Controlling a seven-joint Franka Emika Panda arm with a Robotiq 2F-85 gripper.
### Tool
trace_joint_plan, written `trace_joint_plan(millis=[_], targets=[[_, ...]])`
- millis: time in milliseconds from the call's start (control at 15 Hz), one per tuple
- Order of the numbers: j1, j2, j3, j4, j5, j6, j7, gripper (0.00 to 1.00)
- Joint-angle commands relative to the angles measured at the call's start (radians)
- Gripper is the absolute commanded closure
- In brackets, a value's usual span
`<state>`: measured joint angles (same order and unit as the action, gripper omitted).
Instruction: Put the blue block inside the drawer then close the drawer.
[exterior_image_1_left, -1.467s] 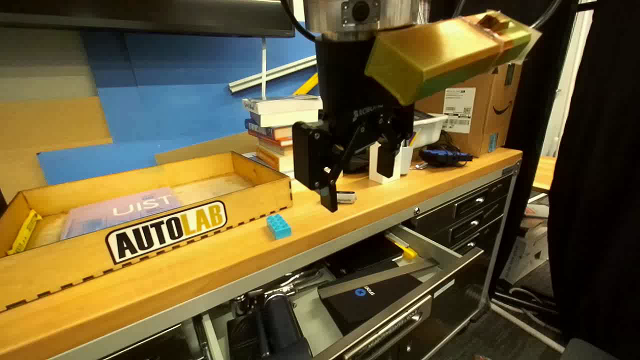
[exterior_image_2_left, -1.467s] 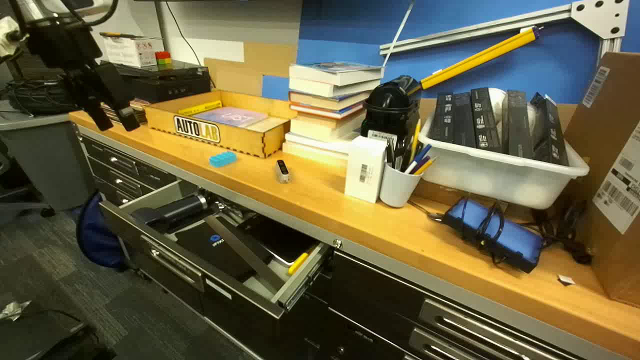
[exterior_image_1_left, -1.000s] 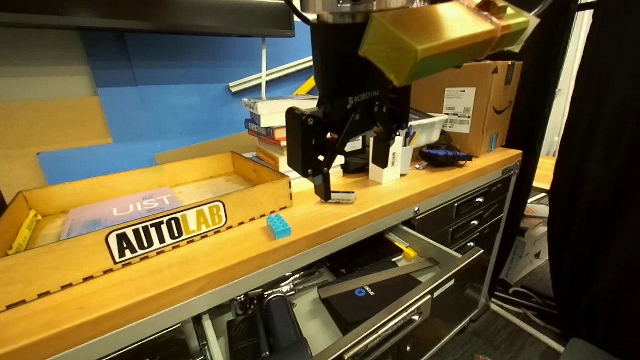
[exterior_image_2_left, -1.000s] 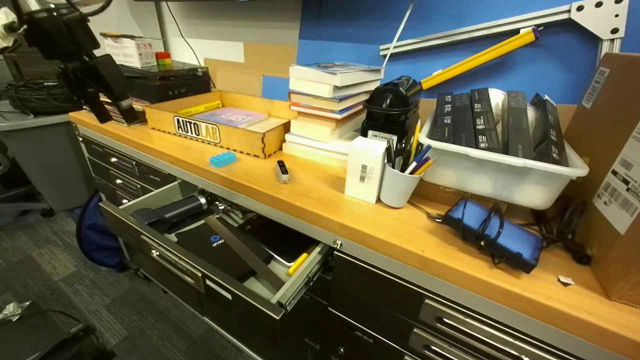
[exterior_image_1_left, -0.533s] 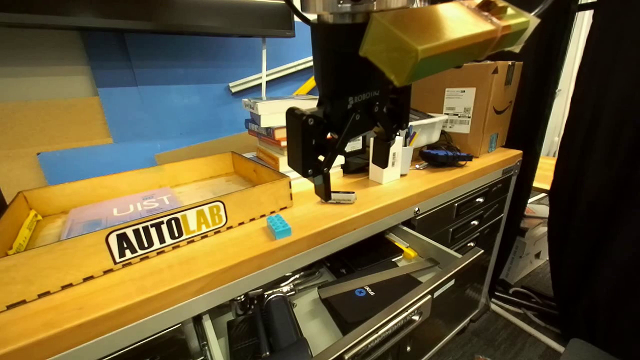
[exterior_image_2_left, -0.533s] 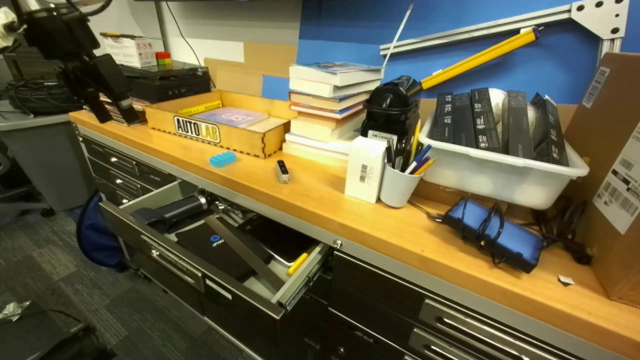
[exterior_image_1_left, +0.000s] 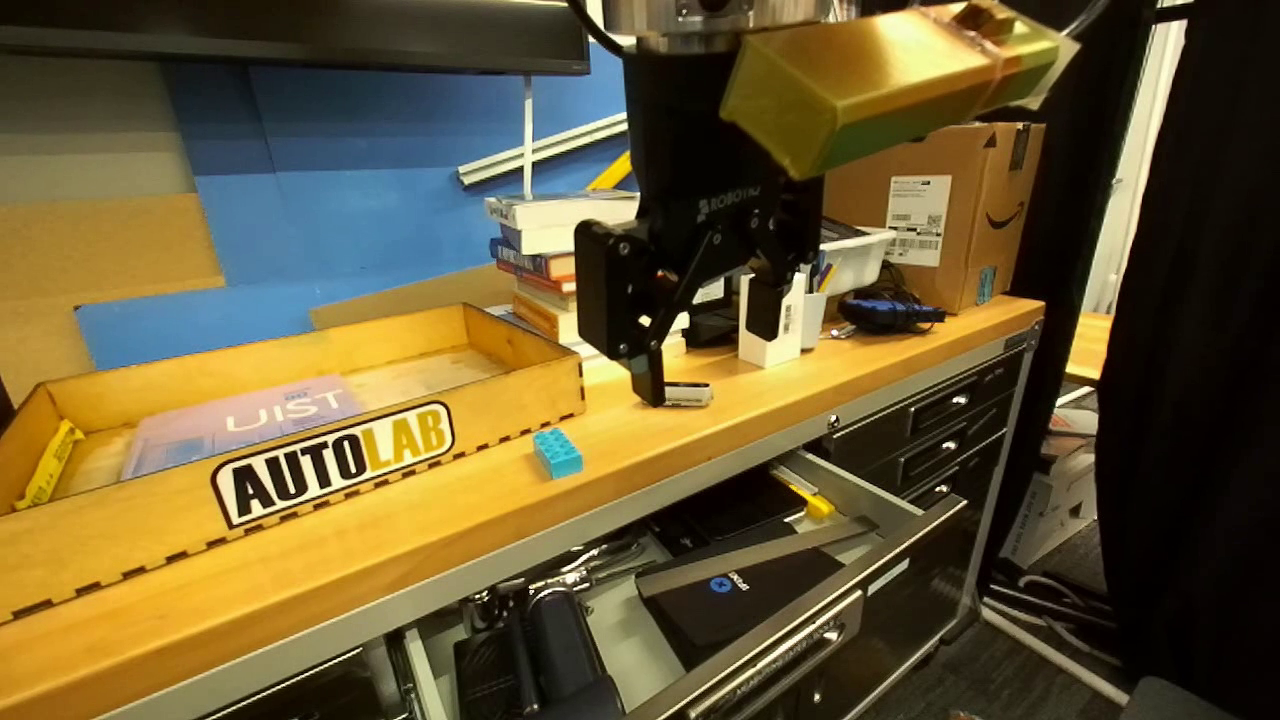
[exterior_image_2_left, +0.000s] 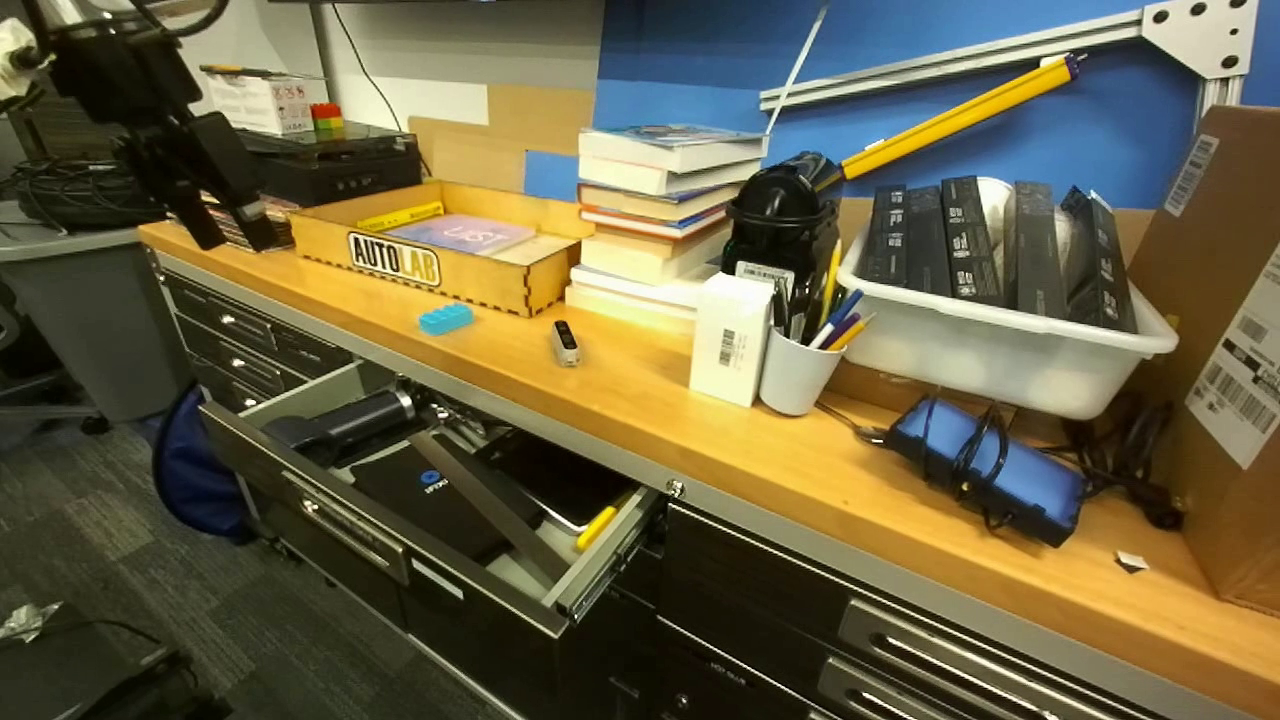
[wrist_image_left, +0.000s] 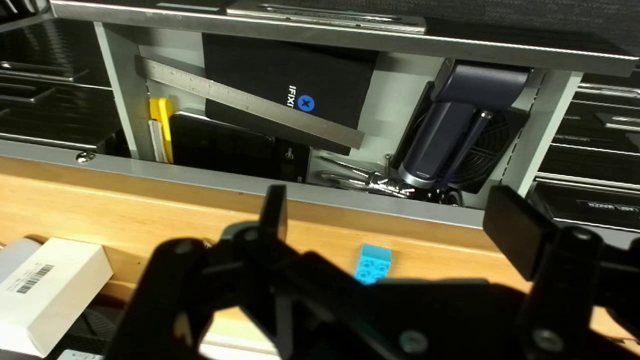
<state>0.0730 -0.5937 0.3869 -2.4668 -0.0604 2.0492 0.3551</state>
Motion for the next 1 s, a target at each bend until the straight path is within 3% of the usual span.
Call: trace_joint_plan(millis=[0, 667, 933], targets=[[-0.012, 0.12, -0.014, 0.085, -0.037, -0.002, 0.05, 0.0], [0.006, 0.543, -0.134, 0.404, -0.093, 0.055, 0.0, 0.0], [0.025, 0.664, -0.179, 0.487, -0.049, 0.106, -0.067, 0.0]])
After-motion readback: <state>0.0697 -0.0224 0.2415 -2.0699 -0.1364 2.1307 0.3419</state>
